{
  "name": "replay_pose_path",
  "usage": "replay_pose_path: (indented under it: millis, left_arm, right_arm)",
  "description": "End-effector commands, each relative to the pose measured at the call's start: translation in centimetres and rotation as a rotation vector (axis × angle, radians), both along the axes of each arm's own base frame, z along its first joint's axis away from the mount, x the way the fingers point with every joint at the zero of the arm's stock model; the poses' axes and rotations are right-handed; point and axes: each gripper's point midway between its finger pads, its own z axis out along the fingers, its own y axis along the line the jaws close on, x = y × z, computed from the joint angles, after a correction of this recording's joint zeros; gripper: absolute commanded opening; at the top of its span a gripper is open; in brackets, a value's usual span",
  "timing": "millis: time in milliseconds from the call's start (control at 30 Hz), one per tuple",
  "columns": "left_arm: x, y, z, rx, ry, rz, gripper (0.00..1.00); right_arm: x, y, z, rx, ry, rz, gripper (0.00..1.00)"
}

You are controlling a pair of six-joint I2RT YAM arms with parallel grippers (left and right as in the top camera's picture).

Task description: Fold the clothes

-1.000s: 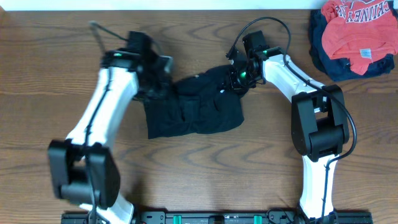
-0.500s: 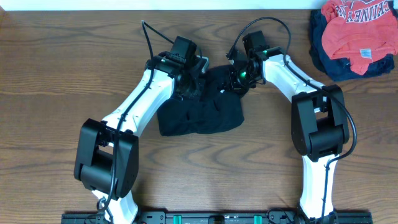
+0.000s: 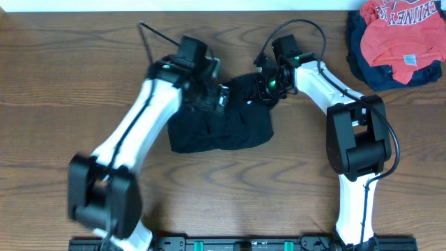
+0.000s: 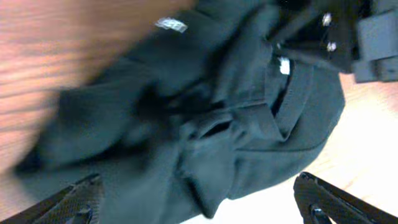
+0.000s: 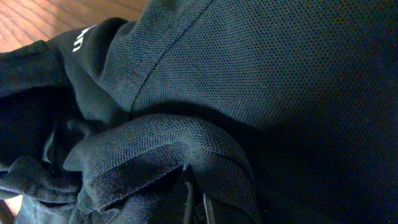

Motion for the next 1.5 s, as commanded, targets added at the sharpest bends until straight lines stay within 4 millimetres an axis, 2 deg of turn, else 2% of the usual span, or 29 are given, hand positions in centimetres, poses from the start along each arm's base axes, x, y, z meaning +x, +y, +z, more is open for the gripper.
replay_pose_path:
  millis: [0,100,200,333,400,433,467,567,733,800,867,1033,1233,1333,1467]
  left_arm:
    - [0.7,4.2,3.9,0.07,-0.102,0.107,0.98]
    - [0.0,5.9,3.1,0.093,-0.048,0.142,0.98]
    - [-0.2,6.7,0.8,0.107,0.005,0.164,0.98]
    - [0.3,6.2,-3.4,0.106,0.069,0.195,0.84]
    - [0.1,5.8,-4.9,0.119,0.108,0.185,0.57]
    - [0.0,5.6,-5.8,0.128,0.131,0.178,0.38]
    - [0.0,5.4,-6.5,0.133,0.146,0.173,0.26]
    - [-0.1,4.9,-8.4,0.142,0.186,0.174,0.08]
    - [0.2,3.9,-10.1,0.147,0.2,0.162,0.06]
    - [0.5,3.5,-10.2,0.143,0.187,0.157,0.06]
    - [0.6,3.2,-10.2,0.137,0.18,0.161,0.06]
    - [0.7,3.1,-10.2,0.133,0.181,0.174,0.06]
    - [0.8,3.1,-10.2,0.129,0.179,0.184,0.06]
    - [0.7,3.1,-10.2,0.13,0.18,0.184,0.06]
    - [0.7,3.1,-10.2,0.13,0.18,0.184,0.06]
  right_arm:
    - [0.1,-0.9,-0.9,-0.019,0.023,-0.027,0.07]
    - [0.2,-1.0,-0.9,-0.018,0.019,-0.029,0.07]
    - [0.3,-0.9,-0.9,-0.015,0.024,-0.042,0.06]
    - [0.4,-0.9,-0.8,-0.013,0.021,-0.047,0.02]
    - [0.4,-1.1,-0.8,-0.01,0.025,-0.051,0.01]
    - [0.4,-1.2,-0.8,-0.01,0.028,-0.054,0.01]
    - [0.5,-1.3,-0.8,-0.006,0.029,-0.056,0.01]
    - [0.8,-1.4,-0.3,0.034,0.028,-0.061,0.01]
    - [1.4,-1.4,2.7,0.158,0.015,-0.064,0.01]
    - [1.9,-2.0,4.3,0.165,-0.035,-0.054,0.09]
    - [2.1,-3.3,4.9,0.115,-0.061,-0.072,0.19]
    - [1.4,-6.6,4.3,0.005,-0.039,-0.091,0.36]
    - [0.6,-8.5,3.0,-0.106,-0.005,-0.107,0.39]
    - [0.3,-8.3,2.6,-0.109,0.0,-0.101,0.4]
    - [-0.1,-8.0,1.7,-0.124,-0.003,-0.092,0.36]
